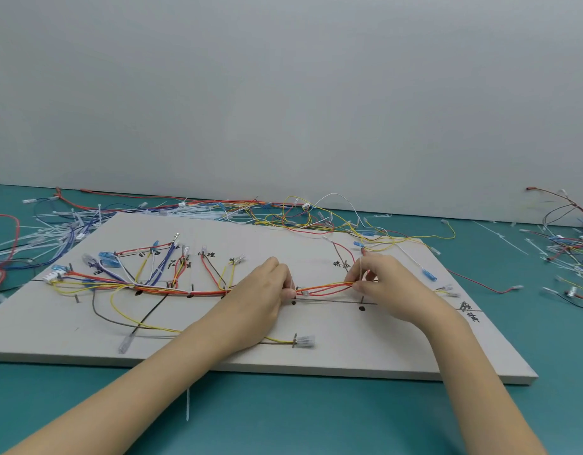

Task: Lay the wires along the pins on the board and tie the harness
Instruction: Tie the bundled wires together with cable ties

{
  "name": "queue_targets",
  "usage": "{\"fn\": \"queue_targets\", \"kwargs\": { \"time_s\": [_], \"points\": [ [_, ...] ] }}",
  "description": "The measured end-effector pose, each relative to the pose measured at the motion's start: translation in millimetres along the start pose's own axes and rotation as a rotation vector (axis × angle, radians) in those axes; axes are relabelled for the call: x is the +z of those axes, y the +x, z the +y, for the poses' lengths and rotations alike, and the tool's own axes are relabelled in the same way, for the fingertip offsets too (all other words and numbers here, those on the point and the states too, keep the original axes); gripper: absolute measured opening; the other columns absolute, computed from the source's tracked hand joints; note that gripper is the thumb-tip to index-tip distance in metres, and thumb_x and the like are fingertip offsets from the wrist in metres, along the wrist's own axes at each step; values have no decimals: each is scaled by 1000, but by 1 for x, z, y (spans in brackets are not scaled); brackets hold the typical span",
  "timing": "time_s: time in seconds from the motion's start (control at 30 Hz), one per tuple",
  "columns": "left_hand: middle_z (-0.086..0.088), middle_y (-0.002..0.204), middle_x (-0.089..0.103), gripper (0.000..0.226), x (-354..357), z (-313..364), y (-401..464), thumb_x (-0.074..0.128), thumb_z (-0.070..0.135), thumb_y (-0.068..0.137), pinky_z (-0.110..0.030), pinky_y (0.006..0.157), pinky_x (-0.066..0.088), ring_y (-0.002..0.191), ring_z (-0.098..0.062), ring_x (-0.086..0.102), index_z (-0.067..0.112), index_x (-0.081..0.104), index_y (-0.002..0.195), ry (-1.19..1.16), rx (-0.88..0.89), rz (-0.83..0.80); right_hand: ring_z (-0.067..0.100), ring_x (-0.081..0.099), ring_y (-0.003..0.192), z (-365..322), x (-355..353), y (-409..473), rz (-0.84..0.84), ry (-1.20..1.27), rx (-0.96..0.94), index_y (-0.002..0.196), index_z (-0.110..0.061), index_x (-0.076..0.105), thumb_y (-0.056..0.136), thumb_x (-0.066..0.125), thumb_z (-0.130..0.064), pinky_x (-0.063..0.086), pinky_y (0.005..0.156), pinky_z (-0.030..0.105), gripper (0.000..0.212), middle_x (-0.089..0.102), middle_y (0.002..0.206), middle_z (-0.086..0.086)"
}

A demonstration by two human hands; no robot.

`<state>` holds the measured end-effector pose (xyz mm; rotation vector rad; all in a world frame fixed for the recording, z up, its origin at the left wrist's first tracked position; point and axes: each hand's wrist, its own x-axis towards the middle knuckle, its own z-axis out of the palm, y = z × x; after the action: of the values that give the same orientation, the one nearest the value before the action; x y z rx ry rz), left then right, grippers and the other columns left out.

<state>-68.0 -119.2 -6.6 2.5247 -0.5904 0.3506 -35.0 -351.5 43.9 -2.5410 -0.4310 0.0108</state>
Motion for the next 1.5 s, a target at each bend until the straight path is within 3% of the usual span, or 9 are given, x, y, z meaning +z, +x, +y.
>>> {"fn": "queue_targets", "kwargs": {
  "time_s": [0.13,0.23,0.4,0.6,0.83,0.97,1.13,1.27,1.5],
  "points": [
    [7,94,41,12,-3,0,4,40,21,102,-22,72,30,80,-9,40,23,40,90,-27,-2,105,9,52,80,-3,9,0,-52,18,1,79,-31,62,86,56,-5,39,63,16,28,58,91,-8],
    [6,95,47,11,-4,0,4,44,24,101,-25,77,35,84,-11,45,24,42,90,-31,3,49,14,47,95,-5,18,2,-66,-45,-43,91,-31,62,84,58,-10,39,77,25,23,58,96,-11],
    [9,92,57,8,-7,-1,1,52,33,97,-23,75,37,84,-7,51,25,53,93,-11,7,110,22,49,95,-2,14,5,53,18,-60,73,-31,61,85,66,-15,36,74,28,21,57,85,-7],
    [10,94,62,19,-37,-11,5,62,45,88,-31,79,34,96,-16,52,29,65,98,274,-32,15,20,49,96,-8,14,6,323,139,-185,78,-21,69,85,70,-14,43,81,34,10,63,84,-7],
    [9,114,30,85,-74,-40,6,82,59,51,-34,86,27,111,-17,32,43,35,121,465,-342,-57,7,29,101,-6,18,6,233,-135,-23,110,-40,61,75,57,-12,15,77,27,45,48,106,-15],
    [7,95,60,59,-89,-54,0,91,38,55,-32,74,51,82,-11,63,33,50,98,6,-460,-244,3,38,104,-27,32,1,305,-56,-193,107,-44,63,71,57,-41,13,82,21,36,53,107,-19],
    [4,75,72,18,-96,-64,-1,89,23,65,-18,51,45,60,-7,61,26,73,75,-137,-456,-354,12,38,112,-36,62,3,172,-226,-272,102,-36,69,92,55,-45,16,89,29,20,58,109,-15],
    [4,73,72,15,-93,-65,0,88,25,67,-18,50,44,57,-6,59,29,74,71,-161,-437,-352,12,45,102,-35,65,8,124,-193,-262,100,-33,63,91,56,-45,25,94,35,15,56,97,-14],
    [6,73,73,15,-93,-67,-1,89,32,63,-24,58,49,70,-12,65,33,76,70,-155,-415,-331,14,43,85,-40,61,14,22,-220,-345,84,-29,52,90,58,-27,29,76,32,9,47,84,-11]
  ]
}}
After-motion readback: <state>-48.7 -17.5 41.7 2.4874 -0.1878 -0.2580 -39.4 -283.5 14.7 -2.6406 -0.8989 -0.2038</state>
